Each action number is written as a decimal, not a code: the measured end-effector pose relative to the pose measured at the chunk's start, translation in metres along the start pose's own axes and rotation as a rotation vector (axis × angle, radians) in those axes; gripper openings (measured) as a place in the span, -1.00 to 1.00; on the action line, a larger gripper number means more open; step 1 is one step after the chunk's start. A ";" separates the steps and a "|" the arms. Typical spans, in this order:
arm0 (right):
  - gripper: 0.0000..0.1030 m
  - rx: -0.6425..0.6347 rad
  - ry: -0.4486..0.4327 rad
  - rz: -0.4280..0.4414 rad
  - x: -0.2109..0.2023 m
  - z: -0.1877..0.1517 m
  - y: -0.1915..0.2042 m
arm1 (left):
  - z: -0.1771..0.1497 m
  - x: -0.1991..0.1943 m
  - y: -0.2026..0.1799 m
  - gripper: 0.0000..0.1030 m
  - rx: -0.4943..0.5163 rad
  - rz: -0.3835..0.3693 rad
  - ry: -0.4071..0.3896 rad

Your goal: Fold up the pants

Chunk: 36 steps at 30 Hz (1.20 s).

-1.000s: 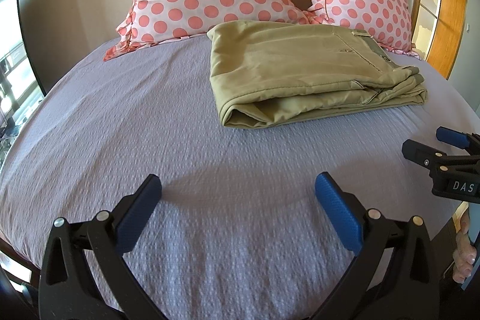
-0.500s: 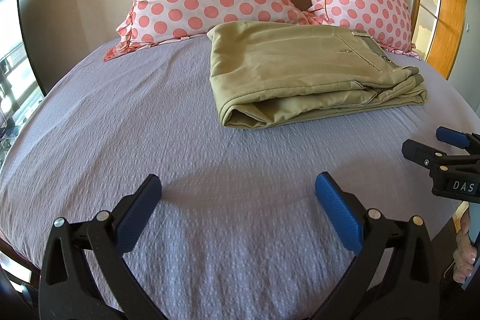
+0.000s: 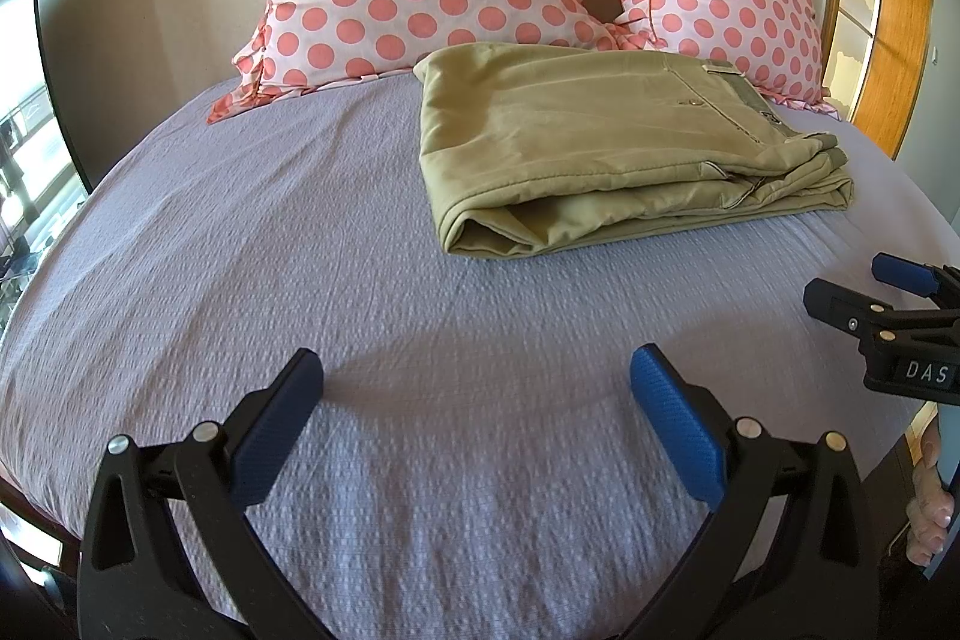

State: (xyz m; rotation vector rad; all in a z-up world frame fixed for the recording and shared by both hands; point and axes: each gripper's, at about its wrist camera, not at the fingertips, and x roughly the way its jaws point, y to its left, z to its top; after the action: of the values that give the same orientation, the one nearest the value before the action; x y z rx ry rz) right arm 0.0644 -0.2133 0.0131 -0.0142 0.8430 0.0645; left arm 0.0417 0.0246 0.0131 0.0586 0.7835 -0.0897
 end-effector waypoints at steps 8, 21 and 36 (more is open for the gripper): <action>0.97 0.000 0.000 0.000 0.000 0.000 0.000 | 0.000 0.000 0.000 0.97 -0.001 0.001 0.000; 0.97 0.000 0.000 0.000 0.000 0.000 0.000 | 0.000 0.000 -0.001 0.97 -0.001 0.002 -0.001; 0.97 -0.001 0.000 0.000 0.000 0.000 0.000 | 0.008 0.001 0.000 0.97 -0.003 0.000 0.030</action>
State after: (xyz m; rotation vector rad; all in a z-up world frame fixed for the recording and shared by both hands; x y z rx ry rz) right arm 0.0641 -0.2136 0.0132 -0.0147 0.8427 0.0652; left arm 0.0479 0.0234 0.0173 0.0569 0.8132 -0.0872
